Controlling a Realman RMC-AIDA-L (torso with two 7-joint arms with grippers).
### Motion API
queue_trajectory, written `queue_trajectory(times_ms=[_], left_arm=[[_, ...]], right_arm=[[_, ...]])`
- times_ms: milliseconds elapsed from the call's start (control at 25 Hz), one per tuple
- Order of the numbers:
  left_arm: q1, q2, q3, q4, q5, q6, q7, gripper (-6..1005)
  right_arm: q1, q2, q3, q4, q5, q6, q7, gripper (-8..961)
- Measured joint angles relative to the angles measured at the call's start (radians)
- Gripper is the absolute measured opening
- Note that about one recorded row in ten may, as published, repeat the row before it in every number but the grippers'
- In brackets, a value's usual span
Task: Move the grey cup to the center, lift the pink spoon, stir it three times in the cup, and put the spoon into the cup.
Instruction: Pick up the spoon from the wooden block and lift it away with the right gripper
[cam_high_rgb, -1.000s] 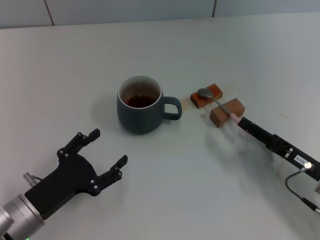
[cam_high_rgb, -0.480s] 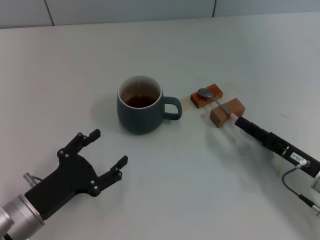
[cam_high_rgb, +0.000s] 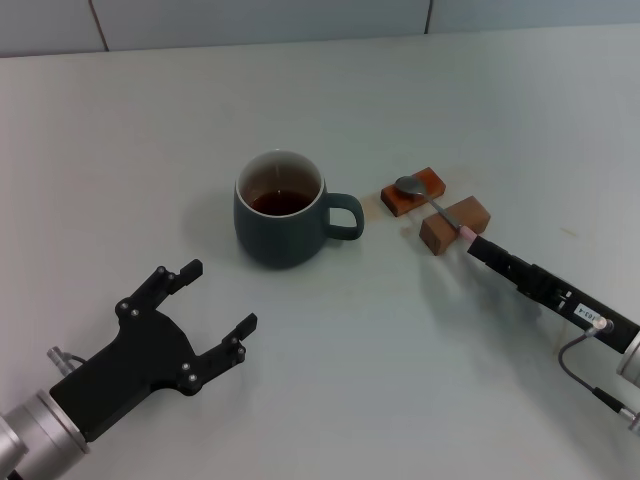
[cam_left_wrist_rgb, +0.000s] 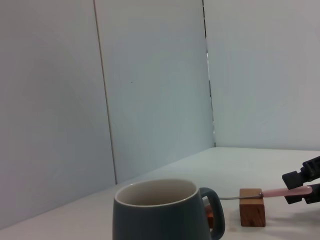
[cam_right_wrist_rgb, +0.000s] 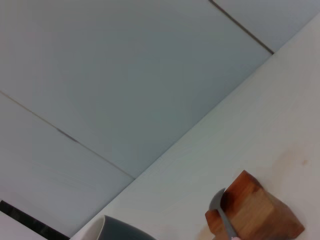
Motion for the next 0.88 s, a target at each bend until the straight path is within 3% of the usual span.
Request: queue_trajectory(times_ms=[240, 440, 640, 880], left_arm=[[0.0, -0.002, 0.002, 0.007, 0.0, 0.002, 0.001, 851], [0.001, -0.002, 0.003, 0.008, 0.0, 0.006, 0.003, 851], [0.004, -0.001, 0.003, 0.009, 0.0, 0.01, 0.003, 850], [0.007, 0.0, 0.003, 0.009, 0.0, 0.016, 0.003, 850]], right_arm=[[0.004, 0.002, 0.0, 0.0, -0.008, 0.01, 0.007, 386], [0.002, 0.005, 0.006, 0.0, -0.008, 0.019, 0.012, 379], [0.001, 0.009, 0.007, -0.003, -0.007, 0.035, 0.009, 213], [-0.008, 0.013, 0.01, -0.013, -0.006, 0.031, -0.007, 155]])
